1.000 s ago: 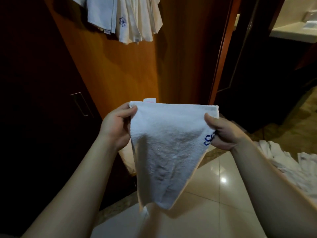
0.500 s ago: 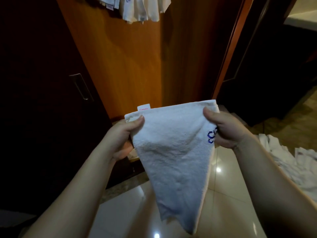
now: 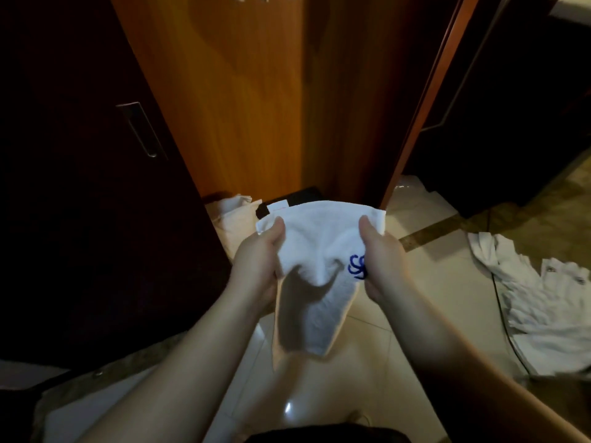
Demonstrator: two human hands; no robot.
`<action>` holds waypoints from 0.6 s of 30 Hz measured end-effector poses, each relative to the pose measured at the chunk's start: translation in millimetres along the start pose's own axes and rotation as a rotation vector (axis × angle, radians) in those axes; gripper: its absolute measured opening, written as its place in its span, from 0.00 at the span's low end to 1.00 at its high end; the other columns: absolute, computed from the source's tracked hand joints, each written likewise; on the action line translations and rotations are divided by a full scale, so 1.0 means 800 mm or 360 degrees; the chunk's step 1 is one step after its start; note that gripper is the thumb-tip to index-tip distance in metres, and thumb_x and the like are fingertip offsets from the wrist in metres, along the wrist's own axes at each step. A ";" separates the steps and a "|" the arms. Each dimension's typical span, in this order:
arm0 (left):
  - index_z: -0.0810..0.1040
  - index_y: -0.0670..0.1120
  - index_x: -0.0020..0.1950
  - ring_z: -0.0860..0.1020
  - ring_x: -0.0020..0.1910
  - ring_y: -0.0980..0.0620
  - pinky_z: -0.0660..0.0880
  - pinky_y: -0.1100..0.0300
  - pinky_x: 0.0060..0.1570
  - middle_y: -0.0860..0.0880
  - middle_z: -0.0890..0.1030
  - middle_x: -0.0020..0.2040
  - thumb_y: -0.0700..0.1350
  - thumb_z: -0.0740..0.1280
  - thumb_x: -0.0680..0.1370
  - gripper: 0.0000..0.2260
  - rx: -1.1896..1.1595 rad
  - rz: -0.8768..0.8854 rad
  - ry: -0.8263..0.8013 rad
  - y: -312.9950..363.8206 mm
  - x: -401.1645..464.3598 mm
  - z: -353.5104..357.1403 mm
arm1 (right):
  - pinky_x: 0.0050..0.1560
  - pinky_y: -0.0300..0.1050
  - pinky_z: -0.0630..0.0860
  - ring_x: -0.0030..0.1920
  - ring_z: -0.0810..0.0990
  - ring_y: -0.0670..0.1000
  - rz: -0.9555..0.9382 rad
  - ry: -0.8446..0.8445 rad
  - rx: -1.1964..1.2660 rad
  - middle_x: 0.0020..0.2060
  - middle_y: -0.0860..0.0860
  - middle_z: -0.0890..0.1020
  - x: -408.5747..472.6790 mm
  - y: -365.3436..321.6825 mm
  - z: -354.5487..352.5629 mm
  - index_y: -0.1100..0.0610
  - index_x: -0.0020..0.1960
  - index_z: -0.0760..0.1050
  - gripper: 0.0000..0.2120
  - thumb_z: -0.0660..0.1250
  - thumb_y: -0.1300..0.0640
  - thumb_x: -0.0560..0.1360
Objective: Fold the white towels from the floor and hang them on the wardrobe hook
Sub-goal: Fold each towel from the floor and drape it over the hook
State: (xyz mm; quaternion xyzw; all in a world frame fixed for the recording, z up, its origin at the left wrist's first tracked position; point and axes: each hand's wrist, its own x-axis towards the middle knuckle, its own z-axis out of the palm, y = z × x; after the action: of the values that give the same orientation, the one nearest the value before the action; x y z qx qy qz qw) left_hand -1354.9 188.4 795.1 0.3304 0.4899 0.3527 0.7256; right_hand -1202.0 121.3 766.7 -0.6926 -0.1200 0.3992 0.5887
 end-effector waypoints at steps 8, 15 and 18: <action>0.77 0.65 0.49 0.81 0.42 0.69 0.75 0.73 0.33 0.68 0.83 0.42 0.58 0.59 0.83 0.08 0.0495 0.0573 -0.0102 -0.028 -0.049 0.018 | 0.55 0.37 0.76 0.54 0.81 0.39 -0.0452 -0.0287 -0.0409 0.51 0.38 0.82 -0.065 -0.002 0.039 0.42 0.69 0.72 0.18 0.55 0.40 0.84; 0.75 0.61 0.59 0.82 0.54 0.65 0.77 0.69 0.47 0.63 0.84 0.51 0.62 0.60 0.79 0.12 0.0598 0.0553 -0.0524 -0.010 -0.044 0.013 | 0.53 0.28 0.73 0.57 0.77 0.31 -0.0597 -0.0513 -0.0424 0.52 0.31 0.81 -0.068 -0.017 0.027 0.34 0.66 0.73 0.20 0.55 0.32 0.77; 0.73 0.59 0.60 0.81 0.53 0.68 0.76 0.74 0.45 0.66 0.84 0.49 0.59 0.59 0.79 0.12 0.0629 0.0480 -0.0708 0.005 -0.040 0.009 | 0.50 0.24 0.72 0.55 0.77 0.29 -0.0573 -0.0713 -0.0455 0.49 0.24 0.79 -0.066 -0.025 0.020 0.28 0.58 0.70 0.08 0.56 0.36 0.80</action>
State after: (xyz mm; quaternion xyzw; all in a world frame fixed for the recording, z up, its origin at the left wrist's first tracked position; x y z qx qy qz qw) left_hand -1357.9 162.5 815.6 0.6024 0.3240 0.2734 0.6763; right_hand -1241.4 104.8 807.2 -0.6308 -0.4221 0.4102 0.5057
